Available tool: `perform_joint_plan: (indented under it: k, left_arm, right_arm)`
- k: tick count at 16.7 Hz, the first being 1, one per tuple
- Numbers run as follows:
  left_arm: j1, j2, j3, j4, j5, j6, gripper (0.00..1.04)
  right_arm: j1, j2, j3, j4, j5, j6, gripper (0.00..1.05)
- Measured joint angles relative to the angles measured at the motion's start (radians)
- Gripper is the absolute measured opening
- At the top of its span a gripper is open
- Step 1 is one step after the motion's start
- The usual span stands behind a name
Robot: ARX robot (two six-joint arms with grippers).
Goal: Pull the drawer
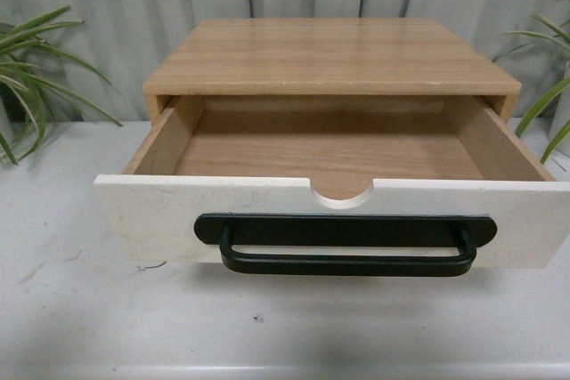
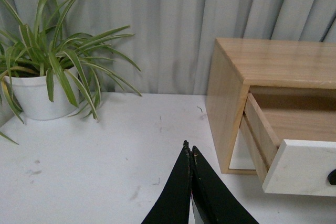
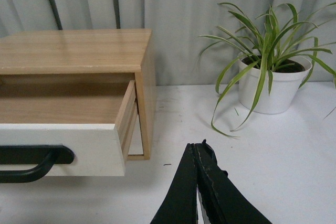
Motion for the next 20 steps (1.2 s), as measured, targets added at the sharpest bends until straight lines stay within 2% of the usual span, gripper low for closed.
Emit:
perform_joint_plan:
  k: [2,3,5,17,20]
  left_arm:
    - [0.000,-0.026,0.000,-0.030,0.000,0.000,0.02]
    - [0.000,-0.116,0.001,-0.167,0.000,0.000,0.02]
    - [0.000,-0.190,0.001,-0.210,0.001,0.000,0.02]
    - [0.000,-0.190,0.001,-0.205,0.000,-0.001,0.02]
    - [0.000,-0.190,0.001,-0.205,0.000,0.000,0.36]
  right_arm:
    - [0.000,0.000,0.000,0.009,0.000,0.000,0.02]
    - [0.000,0.000,0.000,0.010,0.000,0.000,0.02]
    - [0.000,0.000,0.000,0.011,0.000,0.000,0.02]
    - [0.000,0.000,0.000,0.010,0.000,-0.001,0.02]
    - [0.000,0.000,0.000,0.010,0.000,0.000,0.36]
